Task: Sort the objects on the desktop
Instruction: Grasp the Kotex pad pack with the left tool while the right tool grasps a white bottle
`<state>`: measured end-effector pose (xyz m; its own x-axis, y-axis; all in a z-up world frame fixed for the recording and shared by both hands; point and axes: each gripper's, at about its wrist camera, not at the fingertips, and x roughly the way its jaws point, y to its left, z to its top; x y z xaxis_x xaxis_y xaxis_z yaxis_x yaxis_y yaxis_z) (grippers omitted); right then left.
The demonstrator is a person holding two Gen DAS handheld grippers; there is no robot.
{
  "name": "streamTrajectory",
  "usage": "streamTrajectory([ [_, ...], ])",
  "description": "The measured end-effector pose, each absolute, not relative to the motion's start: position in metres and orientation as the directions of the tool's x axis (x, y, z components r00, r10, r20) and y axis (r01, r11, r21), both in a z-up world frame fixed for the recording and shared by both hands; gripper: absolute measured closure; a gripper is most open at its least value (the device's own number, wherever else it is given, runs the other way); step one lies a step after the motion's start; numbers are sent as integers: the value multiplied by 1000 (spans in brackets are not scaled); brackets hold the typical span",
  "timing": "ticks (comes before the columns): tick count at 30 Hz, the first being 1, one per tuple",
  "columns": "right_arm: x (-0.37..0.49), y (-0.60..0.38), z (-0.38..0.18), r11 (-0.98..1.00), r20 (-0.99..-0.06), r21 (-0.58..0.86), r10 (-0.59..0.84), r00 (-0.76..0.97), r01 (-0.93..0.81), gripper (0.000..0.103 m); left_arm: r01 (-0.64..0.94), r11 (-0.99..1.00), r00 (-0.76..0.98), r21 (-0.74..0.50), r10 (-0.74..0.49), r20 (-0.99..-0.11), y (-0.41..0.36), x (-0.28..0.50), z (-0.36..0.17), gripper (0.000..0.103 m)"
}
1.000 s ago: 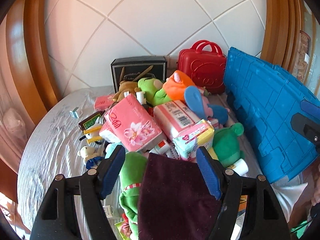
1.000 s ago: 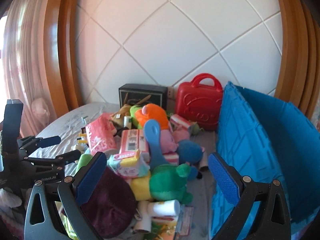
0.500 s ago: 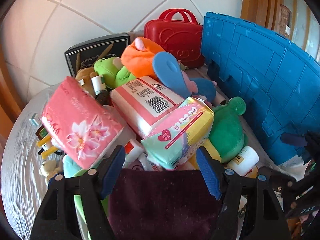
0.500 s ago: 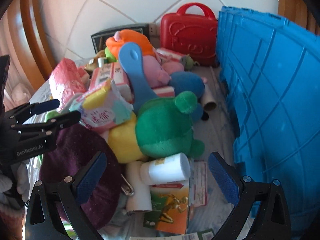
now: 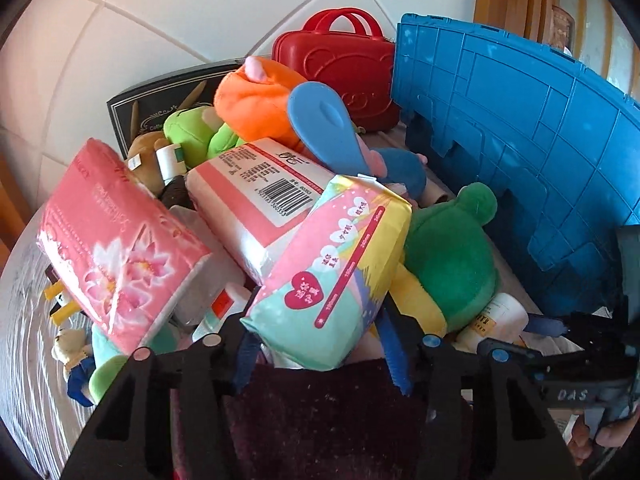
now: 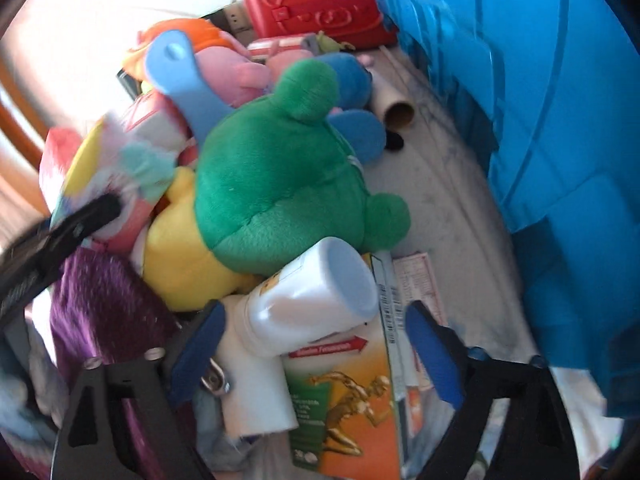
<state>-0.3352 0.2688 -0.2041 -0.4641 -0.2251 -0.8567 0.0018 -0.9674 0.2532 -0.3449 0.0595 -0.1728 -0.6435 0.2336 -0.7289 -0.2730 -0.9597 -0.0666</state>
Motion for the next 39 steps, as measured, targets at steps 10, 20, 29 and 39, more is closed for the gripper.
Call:
streamTrajectory([
  [10,-345,258,-202,-979,-836,201,-186,-516,28,47,-199,-978,-666,-64,183,-723,45,-327,-172,53],
  [20,-325,225,-145,-979,-755,108,-193,-627,171,54,-169,-985,-719,-43,153,-678,45,-305,-140,54],
  [29,-306,213,-75,-969,-643,43,-213,-735,243,54,-150,-988,-761,-40,141,-633,41,-285,-101,61],
  [39,-299,208,-31,-960,-592,-1,-224,-774,279,54,-130,-991,-775,-29,119,-620,42,-272,-84,62],
])
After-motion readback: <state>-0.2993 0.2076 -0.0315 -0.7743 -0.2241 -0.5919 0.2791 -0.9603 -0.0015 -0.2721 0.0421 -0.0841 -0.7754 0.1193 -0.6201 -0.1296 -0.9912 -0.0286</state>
